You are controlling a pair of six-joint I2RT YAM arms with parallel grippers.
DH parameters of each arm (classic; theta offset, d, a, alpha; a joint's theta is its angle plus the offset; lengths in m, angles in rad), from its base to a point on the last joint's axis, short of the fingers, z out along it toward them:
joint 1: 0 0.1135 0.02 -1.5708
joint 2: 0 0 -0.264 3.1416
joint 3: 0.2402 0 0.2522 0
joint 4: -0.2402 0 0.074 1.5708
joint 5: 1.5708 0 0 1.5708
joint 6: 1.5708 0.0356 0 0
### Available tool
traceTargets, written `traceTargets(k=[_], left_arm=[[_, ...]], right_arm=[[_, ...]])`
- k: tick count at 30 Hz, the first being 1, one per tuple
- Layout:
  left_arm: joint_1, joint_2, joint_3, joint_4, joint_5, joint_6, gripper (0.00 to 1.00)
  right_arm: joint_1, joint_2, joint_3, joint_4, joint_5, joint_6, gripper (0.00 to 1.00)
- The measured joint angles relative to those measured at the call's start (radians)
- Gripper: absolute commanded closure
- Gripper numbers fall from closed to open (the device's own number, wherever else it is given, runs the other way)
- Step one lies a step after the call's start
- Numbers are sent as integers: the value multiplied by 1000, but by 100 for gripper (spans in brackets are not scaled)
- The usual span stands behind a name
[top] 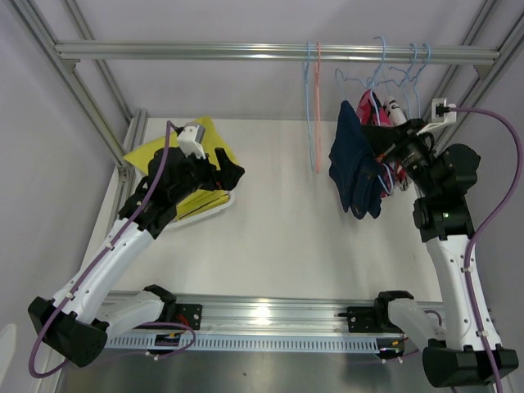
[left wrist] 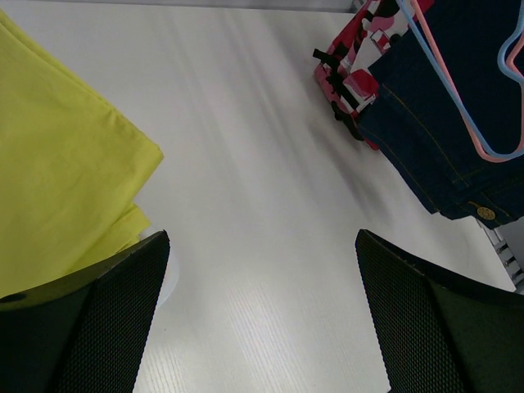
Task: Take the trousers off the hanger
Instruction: Pick up the hanger from the clothesline, then remove the trousers from the hanger.
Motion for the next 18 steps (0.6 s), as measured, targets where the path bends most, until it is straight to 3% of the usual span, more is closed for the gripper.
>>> traceTargets(k=[8,18], left_arm=[[-93,-13,-1,18,8,50,0],[-504,-92,-56,109,-159,209,1]], right_arm=[[93,-183,-181,-54,104,-29,100],[259,-329,-340,-173,378,-46,100]])
